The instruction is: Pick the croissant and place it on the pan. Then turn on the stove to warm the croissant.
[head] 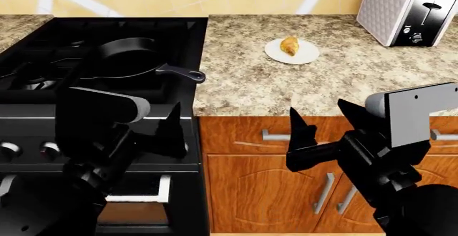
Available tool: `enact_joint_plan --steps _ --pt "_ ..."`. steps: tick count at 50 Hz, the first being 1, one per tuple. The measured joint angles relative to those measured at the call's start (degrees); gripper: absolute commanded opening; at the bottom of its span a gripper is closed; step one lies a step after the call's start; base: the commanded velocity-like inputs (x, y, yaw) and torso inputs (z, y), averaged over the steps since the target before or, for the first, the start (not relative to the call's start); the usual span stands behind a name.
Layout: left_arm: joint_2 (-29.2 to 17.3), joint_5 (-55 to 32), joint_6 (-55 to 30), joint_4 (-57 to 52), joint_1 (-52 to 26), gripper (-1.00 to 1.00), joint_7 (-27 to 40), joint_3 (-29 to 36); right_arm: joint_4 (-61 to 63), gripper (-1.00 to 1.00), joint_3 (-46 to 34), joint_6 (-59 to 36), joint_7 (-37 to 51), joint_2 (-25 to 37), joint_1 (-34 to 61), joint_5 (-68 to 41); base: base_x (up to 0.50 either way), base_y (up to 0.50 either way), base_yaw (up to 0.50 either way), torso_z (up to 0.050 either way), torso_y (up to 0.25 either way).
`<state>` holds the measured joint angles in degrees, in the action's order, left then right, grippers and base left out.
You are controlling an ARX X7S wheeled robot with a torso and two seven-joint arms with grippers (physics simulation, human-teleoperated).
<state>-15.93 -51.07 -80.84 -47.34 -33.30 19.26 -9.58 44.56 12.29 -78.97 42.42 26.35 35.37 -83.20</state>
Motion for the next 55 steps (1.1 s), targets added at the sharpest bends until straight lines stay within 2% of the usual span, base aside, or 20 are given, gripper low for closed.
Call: enact_joint_plan --steps 8,16,28,55 --pt "-3.22 -15.12 -4.32 0.17 -4.97 1.0 9.92 -2.6 -0.74 1.0 -1.85 -1.45 11.17 3.9 4.8 -12.72 0.0 0.0 0.0 0.0 0.0" --pt "-5.44 -22.24 -4.94 1.21 -5.78 1.0 14.99 -2.92 -1.31 1.0 -3.23 -0.82 17.1 6.42 8.68 -19.41 0.0 0.0 0.0 0.0 0.0" --pt "-7.26 -24.68 -3.61 2.43 -6.08 1.0 16.99 -1.29 -2.09 1.0 -4.12 -0.17 19.28 7.91 10.97 -22.51 0.05 0.0 0.0 0.0 0.0" --pt "-8.33 -28.15 -0.08 4.59 -8.03 1.0 18.93 -0.05 -1.92 1.0 -4.0 -0.28 15.66 9.0 11.31 -19.85 0.5 0.05 0.0 0.0 0.0"
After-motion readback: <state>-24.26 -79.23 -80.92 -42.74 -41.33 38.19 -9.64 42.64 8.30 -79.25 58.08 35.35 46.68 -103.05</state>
